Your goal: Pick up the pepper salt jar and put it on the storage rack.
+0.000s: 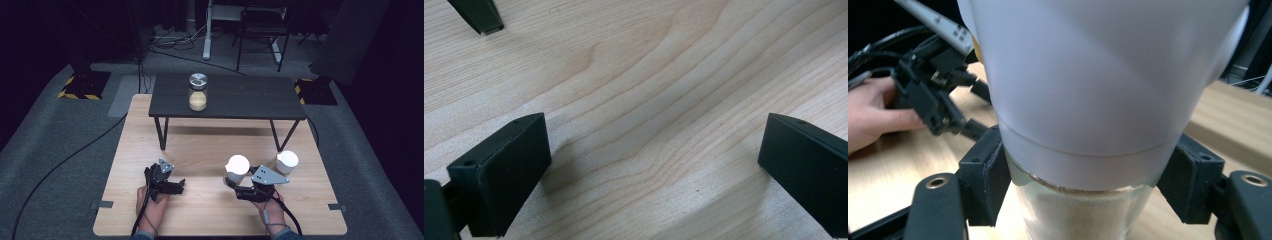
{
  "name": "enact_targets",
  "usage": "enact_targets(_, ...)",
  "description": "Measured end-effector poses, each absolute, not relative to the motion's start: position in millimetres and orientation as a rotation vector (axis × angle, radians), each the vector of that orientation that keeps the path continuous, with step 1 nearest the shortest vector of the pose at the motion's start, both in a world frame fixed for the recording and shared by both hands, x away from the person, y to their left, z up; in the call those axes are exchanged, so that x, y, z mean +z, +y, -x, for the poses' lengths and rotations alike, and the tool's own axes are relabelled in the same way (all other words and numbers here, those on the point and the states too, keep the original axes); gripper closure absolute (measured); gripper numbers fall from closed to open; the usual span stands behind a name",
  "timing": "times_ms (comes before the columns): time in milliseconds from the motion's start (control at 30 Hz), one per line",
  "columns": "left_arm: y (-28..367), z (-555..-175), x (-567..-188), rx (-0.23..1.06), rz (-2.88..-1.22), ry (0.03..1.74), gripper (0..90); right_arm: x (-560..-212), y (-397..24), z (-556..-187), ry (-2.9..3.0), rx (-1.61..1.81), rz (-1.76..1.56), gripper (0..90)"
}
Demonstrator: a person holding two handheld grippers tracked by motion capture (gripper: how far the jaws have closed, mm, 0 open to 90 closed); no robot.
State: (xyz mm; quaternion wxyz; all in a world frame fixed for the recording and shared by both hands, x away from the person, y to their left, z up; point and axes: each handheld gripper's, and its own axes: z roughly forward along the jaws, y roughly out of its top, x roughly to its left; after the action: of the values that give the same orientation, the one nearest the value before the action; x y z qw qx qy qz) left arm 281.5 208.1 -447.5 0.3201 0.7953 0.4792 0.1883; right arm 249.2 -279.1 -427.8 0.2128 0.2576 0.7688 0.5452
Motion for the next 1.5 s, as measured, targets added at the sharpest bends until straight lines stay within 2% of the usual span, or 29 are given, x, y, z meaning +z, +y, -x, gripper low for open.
enact_targets(700, 208, -282, -448, 0.495, -2.090, 1.260, 0.4, -358, -285, -279, 2.087, 1.499, -0.754, 29.8)
enact_targets(1500, 208, -281, -448, 0.492, -2.087, 1.262, 0.3, -308, -272, -314, 2.056, 1.483, -0.776, 29.8)
